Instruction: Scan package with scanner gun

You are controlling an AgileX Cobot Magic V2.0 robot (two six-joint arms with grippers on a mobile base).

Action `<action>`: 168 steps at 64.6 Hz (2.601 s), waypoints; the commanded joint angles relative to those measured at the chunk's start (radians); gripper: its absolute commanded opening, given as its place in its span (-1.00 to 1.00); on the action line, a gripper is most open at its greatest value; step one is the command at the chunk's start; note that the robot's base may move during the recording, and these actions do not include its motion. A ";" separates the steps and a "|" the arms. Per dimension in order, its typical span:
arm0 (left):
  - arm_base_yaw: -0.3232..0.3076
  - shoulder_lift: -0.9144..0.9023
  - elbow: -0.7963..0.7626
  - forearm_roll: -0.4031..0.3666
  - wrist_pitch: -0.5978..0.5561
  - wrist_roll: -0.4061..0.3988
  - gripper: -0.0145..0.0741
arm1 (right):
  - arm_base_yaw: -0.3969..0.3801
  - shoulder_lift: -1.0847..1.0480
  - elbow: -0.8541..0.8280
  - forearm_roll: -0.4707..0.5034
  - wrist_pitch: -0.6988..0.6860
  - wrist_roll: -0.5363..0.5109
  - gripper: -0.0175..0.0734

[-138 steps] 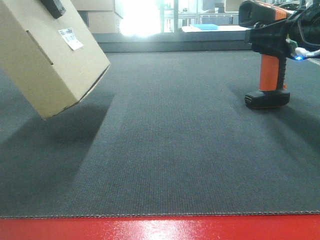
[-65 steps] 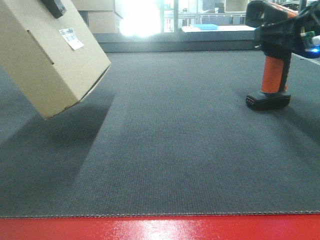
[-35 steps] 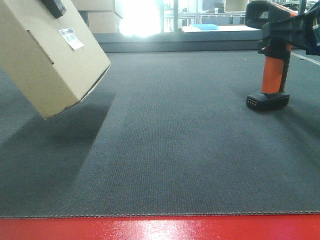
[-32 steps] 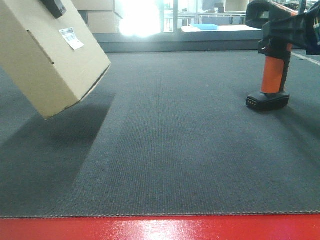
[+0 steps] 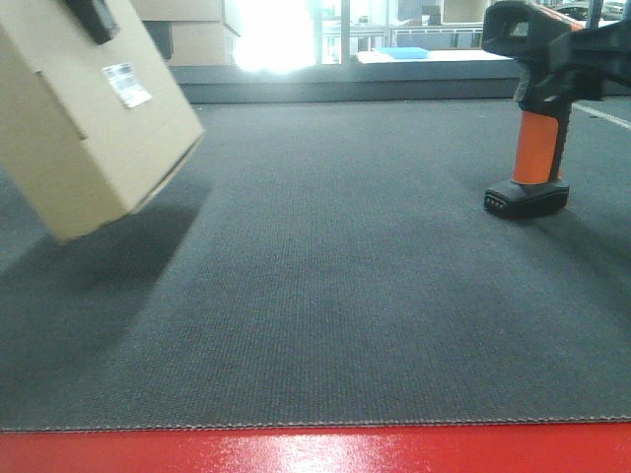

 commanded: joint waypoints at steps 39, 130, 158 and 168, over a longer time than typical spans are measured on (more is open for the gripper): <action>-0.006 0.080 -0.051 0.352 -0.005 -0.034 -0.92 | -0.005 -0.503 0.083 -0.006 0.171 -0.007 -0.98; -0.006 -0.558 0.428 0.367 -0.305 -0.034 -0.92 | -0.106 -0.591 0.090 -0.063 0.343 -0.007 -0.98; -0.006 -1.120 1.020 0.348 -0.889 -0.036 -0.92 | -0.102 -0.912 0.306 -0.069 0.315 -0.007 -0.98; -0.006 -1.274 1.147 0.298 -0.969 -0.036 -0.92 | -0.102 -1.047 0.322 -0.069 0.352 -0.007 -0.98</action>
